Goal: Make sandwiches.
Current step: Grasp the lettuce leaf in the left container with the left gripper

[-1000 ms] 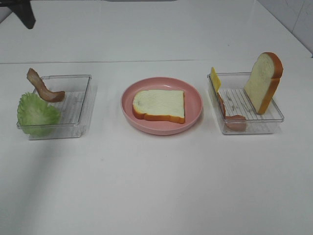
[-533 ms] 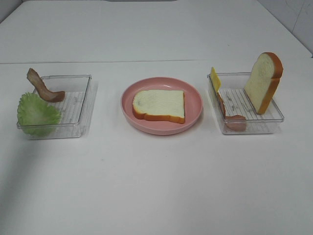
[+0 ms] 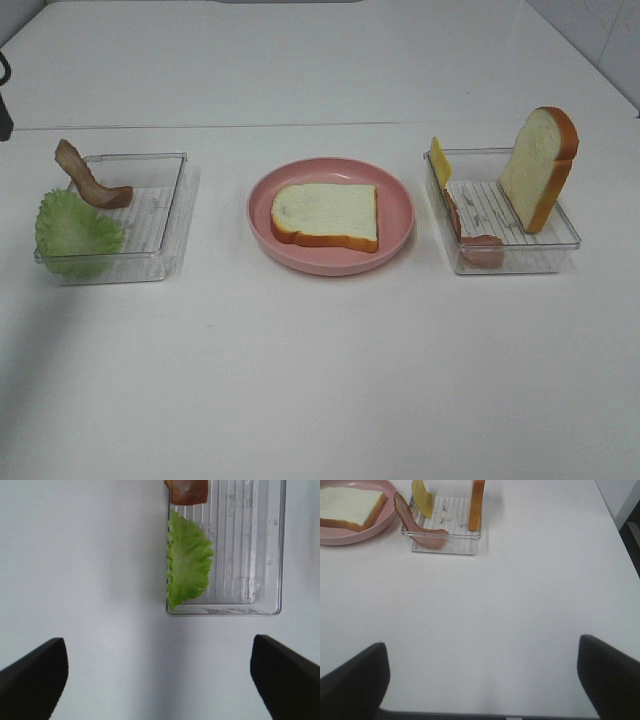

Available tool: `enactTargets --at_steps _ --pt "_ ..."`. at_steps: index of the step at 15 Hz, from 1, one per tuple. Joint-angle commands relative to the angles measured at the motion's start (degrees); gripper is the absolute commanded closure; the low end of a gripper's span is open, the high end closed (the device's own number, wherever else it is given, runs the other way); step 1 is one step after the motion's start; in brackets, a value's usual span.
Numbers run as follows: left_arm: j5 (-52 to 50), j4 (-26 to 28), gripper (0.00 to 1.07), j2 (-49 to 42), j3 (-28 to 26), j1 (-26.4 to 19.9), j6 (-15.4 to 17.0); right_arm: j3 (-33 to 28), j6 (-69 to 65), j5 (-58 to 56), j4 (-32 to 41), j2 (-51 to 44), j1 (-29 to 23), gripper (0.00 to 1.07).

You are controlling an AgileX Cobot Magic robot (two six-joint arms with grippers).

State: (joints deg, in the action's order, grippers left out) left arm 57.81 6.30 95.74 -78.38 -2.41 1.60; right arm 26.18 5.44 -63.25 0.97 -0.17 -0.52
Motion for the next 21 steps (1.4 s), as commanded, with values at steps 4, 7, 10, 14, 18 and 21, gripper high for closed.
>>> enactTargets --at_steps 4,7,10,14,18,21 --pt "-6.0 8.0 0.17 11.2 0.3 0.2 -3.6 -0.2 0.3 0.3 -0.1 -1.6 0.2 0.09" --pt "-10.5 8.0 0.18 16.1 0.1 0.2 -4.1 -0.2 0.3 0.3 -0.1 -1.6 0.2 0.09" --pt "-13.4 8.0 0.24 18.7 0.0 0.2 -4.1 -0.2 0.3 0.3 -0.1 -1.6 0.2 0.09" --pt "-15.2 8.5 0.38 19.5 -0.1 0.2 -4.2 -0.2 0.3 0.3 -0.1 -1.6 0.2 0.09" --pt "-14.7 9.1 0.53 20.5 -0.1 0.2 -4.0 -0.2 0.3 0.3 -0.1 -1.6 0.2 0.09" --pt "-14.8 9.1 0.89 20.6 -0.1 0.2 -3.2 -0.2 0.3 0.3 -0.1 -1.6 0.2 0.09"
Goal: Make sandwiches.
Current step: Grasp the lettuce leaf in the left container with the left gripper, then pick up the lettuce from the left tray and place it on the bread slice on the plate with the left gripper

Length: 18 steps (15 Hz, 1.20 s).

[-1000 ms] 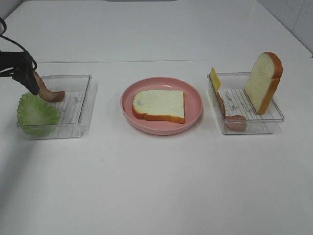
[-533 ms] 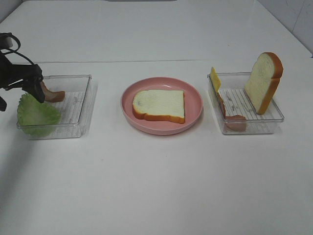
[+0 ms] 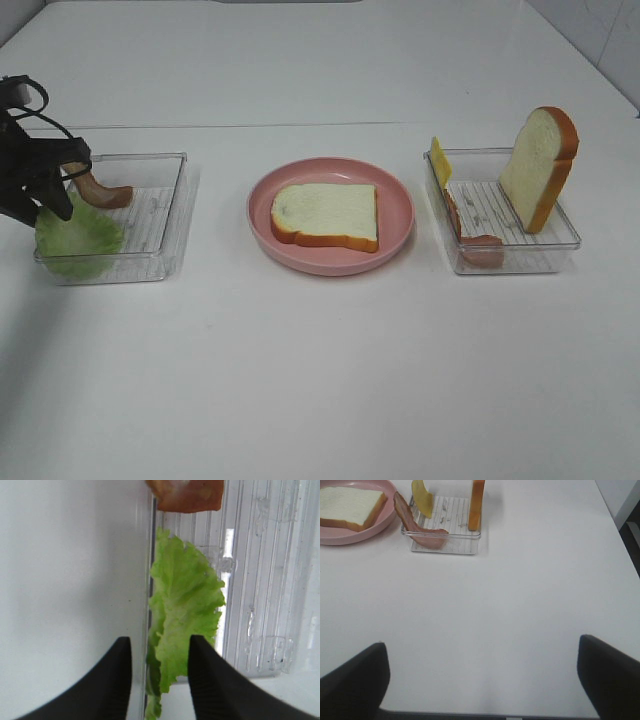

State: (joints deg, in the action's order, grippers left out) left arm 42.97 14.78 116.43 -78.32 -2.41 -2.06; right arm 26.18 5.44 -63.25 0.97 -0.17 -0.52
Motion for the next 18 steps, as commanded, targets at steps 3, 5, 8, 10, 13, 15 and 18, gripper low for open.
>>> enactTargets --at_steps 3,5,8,10,13,15,18 --pt "0.5 0.6 1.07 0.2 -0.2 0.2 0.5 -0.2 0.3 0.3 -0.1 -1.6 0.2 0.09" --pt "0.5 0.6 1.07 0.1 -0.2 0.3 0.5 -0.2 0.3 0.3 -0.1 -1.6 0.2 0.09" --pt "1.5 1.2 1.07 -1.0 -0.5 0.3 0.7 -0.2 0.3 0.3 -0.1 -1.6 0.2 0.09" --pt "4.5 2.6 1.07 -2.7 -2.1 1.1 0.8 -0.2 0.3 0.3 -0.1 -1.6 0.2 0.09" --pt "6.9 3.5 1.07 -4.8 -4.9 3.3 1.2 -0.2 0.3 0.3 -0.1 -1.6 0.2 0.09" --pt "8.7 4.5 1.07 -6.1 -8.9 6.3 2.9 -0.2 0.3 0.3 -0.1 -1.6 0.2 0.09" --pt "10.9 4.5 1.07 -6.1 -14.7 10.0 4.7 -0.2 0.3 0.3 -0.1 -1.6 0.2 0.09"
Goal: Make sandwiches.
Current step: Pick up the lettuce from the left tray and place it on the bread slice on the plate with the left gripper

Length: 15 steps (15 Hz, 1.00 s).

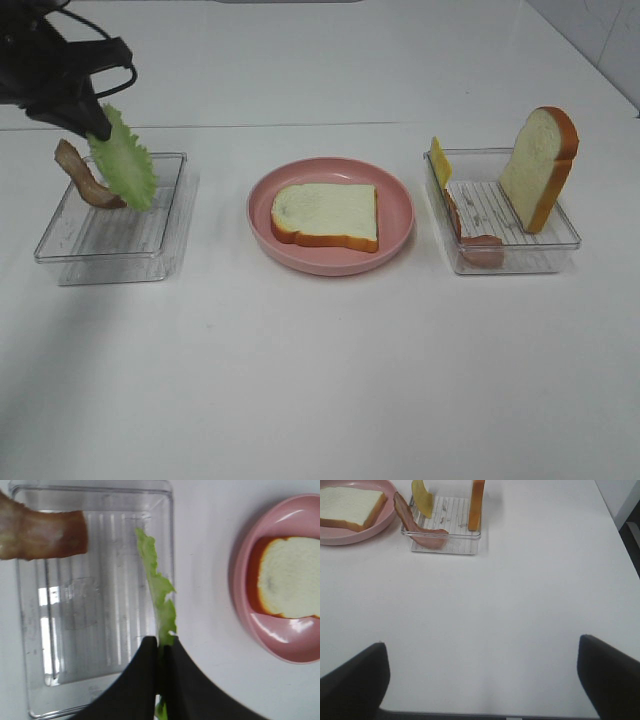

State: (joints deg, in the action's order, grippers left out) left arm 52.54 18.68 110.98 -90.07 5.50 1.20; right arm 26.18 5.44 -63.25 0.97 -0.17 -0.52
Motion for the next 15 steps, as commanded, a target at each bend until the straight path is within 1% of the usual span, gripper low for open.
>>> enactTargets --at_steps 1,2,3,4,5,6,7,8,9,11,12,13,15 --pt "1.1 0.6 1.07 -0.6 -6.8 4.8 3.6 -0.2 0.3 0.3 -0.1 -1.6 0.2 0.09" --pt "0.5 0.9 1.07 -0.3 -9.1 6.4 4.6 -0.2 0.3 0.3 -0.1 -1.6 0.2 0.09" --pt "-1.0 1.6 1.07 -0.2 -10.5 8.0 5.0 -0.2 0.3 0.3 -0.1 -1.6 0.2 0.09" --pt "-3.5 4.0 1.07 0.7 -11.7 10.4 5.0 -0.2 0.3 0.3 -0.1 -1.6 0.2 0.09" --pt "-4.2 5.3 1.07 1.0 -12.0 11.0 5.0 -0.2 0.3 0.3 -0.1 -1.6 0.2 0.09" --pt "-5.7 8.1 1.07 2.1 -12.2 12.4 5.0 -0.2 0.3 0.3 -0.1 -1.6 0.2 0.09" --pt "-6.6 9.3 1.07 2.9 -12.2 12.9 4.9 -0.2 0.3 0.3 -0.1 -1.6 0.2 0.09" --pt "-7.8 12.4 1.07 4.2 -12.2 14.0 4.1 -0.2 0.3 0.3 -0.1 -1.6 0.2 0.09" --pt "-9.5 17.8 1.07 6.6 -12.2 15.8 1.1 -0.2 0.3 0.3 -0.1 -1.6 0.2 0.09" --pt "-11.7 24.5 1.07 10.4 -12.2 17.9 -3.2 -0.2 0.3 0.3 -0.1 -1.6 0.2 0.09" --pt "-12.9 29.8 1.07 12.8 -12.2 19.1 -6.2 -0.2 0.3 0.3 -0.1 -1.6 0.2 0.09" --pt "-13.3 31.7 1.07 13.8 -12.3 19.3 -7.5 -0.2 0.3 0.3 -0.1 -1.6 0.2 0.09" --pt "-13.5 39.0 1.07 17.1 -12.3 19.3 -12.4 -0.2 0.3 0.3 -0.1 -1.6 0.2 0.09"
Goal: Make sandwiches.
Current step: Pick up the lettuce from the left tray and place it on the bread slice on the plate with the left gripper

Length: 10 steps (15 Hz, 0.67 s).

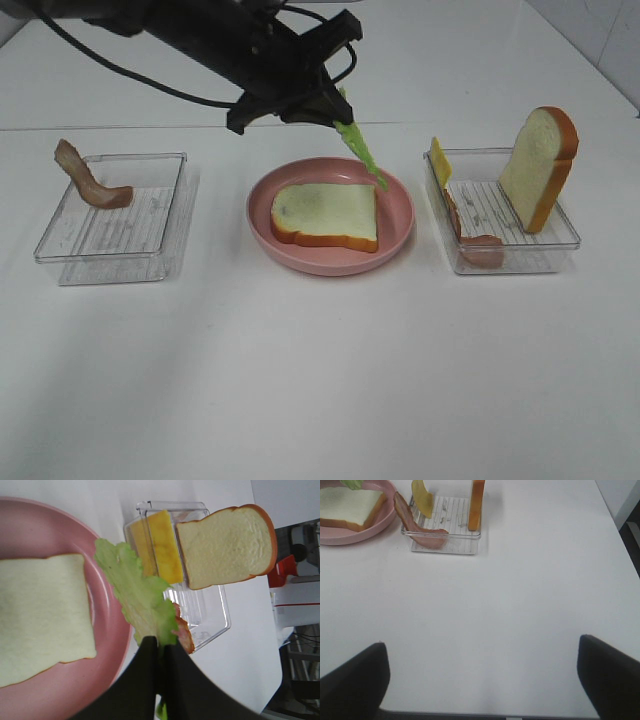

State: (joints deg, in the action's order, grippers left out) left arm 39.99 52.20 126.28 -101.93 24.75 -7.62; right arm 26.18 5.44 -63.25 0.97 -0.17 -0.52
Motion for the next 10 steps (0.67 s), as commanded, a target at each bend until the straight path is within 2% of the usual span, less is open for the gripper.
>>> enactTargets --at_steps 1,4,6,8,10 --pt "-1.1 8.4 1.07 4.0 -0.5 0.0 -7.0 -0.2 0.3 0.3 -0.1 -1.6 0.2 0.09" --pt "0.3 8.1 1.07 7.2 -0.5 -0.7 -7.6 -0.2 0.3 0.3 -0.1 -1.6 0.2 0.09" --pt "2.1 5.9 1.07 8.3 -0.5 -1.4 -6.6 -0.2 0.3 0.3 -0.1 -1.6 0.2 0.09" --pt "1.7 2.2 1.07 8.3 -0.5 -1.4 -4.1 -0.2 0.3 0.3 -0.1 -1.6 0.2 0.09" --pt "1.2 -5.3 1.07 8.3 -0.5 -1.4 0.9 -0.2 0.3 0.3 -0.1 -1.6 0.2 0.09"
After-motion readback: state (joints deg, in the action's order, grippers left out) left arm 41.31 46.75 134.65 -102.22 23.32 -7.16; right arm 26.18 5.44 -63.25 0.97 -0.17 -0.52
